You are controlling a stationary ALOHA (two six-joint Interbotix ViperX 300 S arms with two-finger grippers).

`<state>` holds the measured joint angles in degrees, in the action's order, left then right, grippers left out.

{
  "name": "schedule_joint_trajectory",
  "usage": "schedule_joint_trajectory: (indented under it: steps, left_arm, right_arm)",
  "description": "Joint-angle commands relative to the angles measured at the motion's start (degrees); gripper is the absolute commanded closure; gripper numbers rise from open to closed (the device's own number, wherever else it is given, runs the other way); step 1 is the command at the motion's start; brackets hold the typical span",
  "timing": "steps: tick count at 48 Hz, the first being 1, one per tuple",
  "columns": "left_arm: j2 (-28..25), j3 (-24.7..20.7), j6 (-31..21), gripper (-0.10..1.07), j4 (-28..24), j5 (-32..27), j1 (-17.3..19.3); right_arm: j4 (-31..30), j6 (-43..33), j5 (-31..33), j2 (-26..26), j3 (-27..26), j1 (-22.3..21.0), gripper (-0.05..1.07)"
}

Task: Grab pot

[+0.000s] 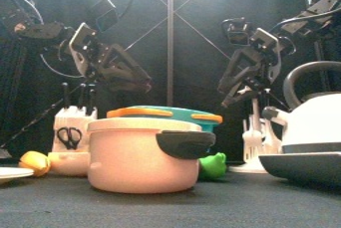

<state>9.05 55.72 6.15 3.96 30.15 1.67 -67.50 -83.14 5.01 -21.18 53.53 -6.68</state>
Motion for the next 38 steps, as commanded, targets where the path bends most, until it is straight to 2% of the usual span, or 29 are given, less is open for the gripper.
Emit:
schedule_joint_trajectory:
  steps: [1,15,21,28,38]
  left_arm:
    - [0.2,-0.6,0.0,0.2,0.3,0.5,0.2]
    - [0.9,0.5,0.0,0.2,0.1,0.4,-0.3]
    - [1.4,1.8,-0.2,0.2,0.3,0.4,-1.0]
    - [2.2,3.3,-0.2,0.2,0.3,0.4,-3.4]
    - [4.2,5.3,-0.5,0.2,0.3,0.2,-8.8]
  right_arm:
    - [0.1,0.1,-0.4,-0.5,-1.0,1.0,0.02]
    - [0.1,0.1,-1.1,1.5,-4.5,5.4,0.02]
    - [0.1,0.0,-1.2,3.9,-6.8,6.8,0.02]
    - [0.3,-0.6,-1.7,7.2,-9.3,8.1,0.02]
    - [4.8,0.0,-2.4,14.2,-14.0,10.7,0.02]
